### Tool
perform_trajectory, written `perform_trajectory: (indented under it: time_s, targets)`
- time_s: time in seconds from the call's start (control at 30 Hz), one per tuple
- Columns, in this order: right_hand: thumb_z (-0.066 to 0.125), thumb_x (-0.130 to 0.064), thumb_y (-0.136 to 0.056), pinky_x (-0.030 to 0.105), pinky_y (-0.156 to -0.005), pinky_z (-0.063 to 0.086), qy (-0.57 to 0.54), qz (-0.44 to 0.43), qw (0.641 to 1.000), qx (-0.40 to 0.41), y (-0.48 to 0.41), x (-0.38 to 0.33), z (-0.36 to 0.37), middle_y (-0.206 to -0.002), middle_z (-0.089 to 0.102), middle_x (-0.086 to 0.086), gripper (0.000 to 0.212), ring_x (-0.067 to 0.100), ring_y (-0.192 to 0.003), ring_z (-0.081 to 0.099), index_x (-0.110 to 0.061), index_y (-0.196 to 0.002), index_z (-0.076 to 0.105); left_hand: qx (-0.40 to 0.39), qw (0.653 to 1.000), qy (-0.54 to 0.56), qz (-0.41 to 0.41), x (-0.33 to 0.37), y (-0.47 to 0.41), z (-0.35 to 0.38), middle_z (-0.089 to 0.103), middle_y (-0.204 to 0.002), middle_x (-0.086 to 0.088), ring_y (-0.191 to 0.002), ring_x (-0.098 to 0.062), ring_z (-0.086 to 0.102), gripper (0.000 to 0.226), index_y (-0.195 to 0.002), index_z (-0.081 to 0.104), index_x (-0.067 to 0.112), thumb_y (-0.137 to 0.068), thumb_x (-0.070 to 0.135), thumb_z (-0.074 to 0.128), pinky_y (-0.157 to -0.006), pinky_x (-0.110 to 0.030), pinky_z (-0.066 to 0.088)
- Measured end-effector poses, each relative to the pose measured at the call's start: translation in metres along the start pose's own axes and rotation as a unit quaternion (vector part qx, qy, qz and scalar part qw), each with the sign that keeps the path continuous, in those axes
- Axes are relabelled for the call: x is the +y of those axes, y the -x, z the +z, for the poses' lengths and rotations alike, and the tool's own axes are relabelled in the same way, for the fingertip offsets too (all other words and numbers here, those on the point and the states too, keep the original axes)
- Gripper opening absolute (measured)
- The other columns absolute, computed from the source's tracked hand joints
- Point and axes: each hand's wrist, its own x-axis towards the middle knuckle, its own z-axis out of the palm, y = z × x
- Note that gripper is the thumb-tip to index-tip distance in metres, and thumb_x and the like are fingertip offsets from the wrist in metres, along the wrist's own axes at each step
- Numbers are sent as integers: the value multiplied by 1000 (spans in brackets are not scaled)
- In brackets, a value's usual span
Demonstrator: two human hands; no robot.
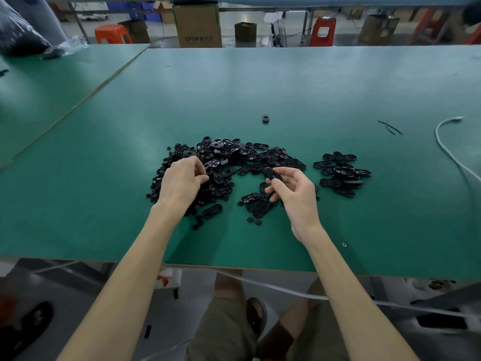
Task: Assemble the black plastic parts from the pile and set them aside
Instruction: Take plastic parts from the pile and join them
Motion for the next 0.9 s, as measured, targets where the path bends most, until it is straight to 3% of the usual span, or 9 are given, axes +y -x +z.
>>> perform_trajectory:
  time_s: [0.13, 0.23, 0.33, 0.57, 0.73, 0.8, 0.9]
  targets:
    - [65, -1, -99, 25, -64, 56, 1, -1, 1000, 0, 0, -1, 0, -80, 77, 0, 17, 15, -67, 67, -13, -110, 67, 35, 999, 38, 10, 4, 1, 1, 68, -92, -1, -86, -22, 63, 8, -95, 65, 13, -96, 18, 72, -80, -36, 50]
    - [66, -2, -99, 24, -64, 56, 4, -4, 1000, -3, 0, -1, 0, -80, 77, 1, 17, 13, -64, 66, -13, -111, 68, 11, 989, 147, 18, 17, 4, 2, 69, -87, 4, -78, -8, 65, 9, -96, 66, 16, -95, 19, 75, -70, -15, 49]
    - [69, -1, -97, 24, -62, 56, -2, -8, 1000, 0, 0, -1, 1, -81, 76, 4, 18, 13, -68, 70, -9, -113, 68, -33, 966, 252, 39, 39, 13, 12, 75, -83, 5, -64, -3, 67, 11, -92, 67, 17, -93, 18, 77, -63, -9, 49]
    - [71, -2, -96, 27, -62, 57, -9, -16, 1000, 3, 2, -2, 0, -86, 75, 8, 18, 17, -70, 71, -7, -113, 69, -58, 918, 386, 61, 73, 30, 43, 75, -85, -10, -71, -16, 71, 14, -91, 65, 8, -89, 8, 79, -71, -24, 55]
    - [73, -3, -95, 26, -61, 56, -27, -16, 999, 8, 1, -2, 0, -90, 73, 9, 19, 16, -69, 70, -11, -112, 70, -6, 918, 391, 63, 73, 37, 61, 72, -89, 4, -83, -14, 70, 15, -91, 67, 9, -86, 4, 80, -78, -32, 57]
    - [74, -2, -94, 26, -61, 56, -35, -14, 999, 9, 1, -2, -1, -90, 74, 6, 19, 17, -70, 70, -11, -110, 69, -7, 911, 408, 59, 72, 39, 64, 72, -92, 3, -88, -16, 71, 18, -94, 66, 12, -86, 5, 80, -82, -41, 59]
    - [75, -2, -93, 26, -61, 56, -37, -12, 999, 12, 1, -1, -1, -97, 74, 13, 21, 18, -70, 70, -10, -110, 66, -6, 903, 425, 60, 70, 39, 66, 75, -92, 0, -87, -24, 72, 16, -95, 69, 15, -87, 7, 81, -84, -50, 59]
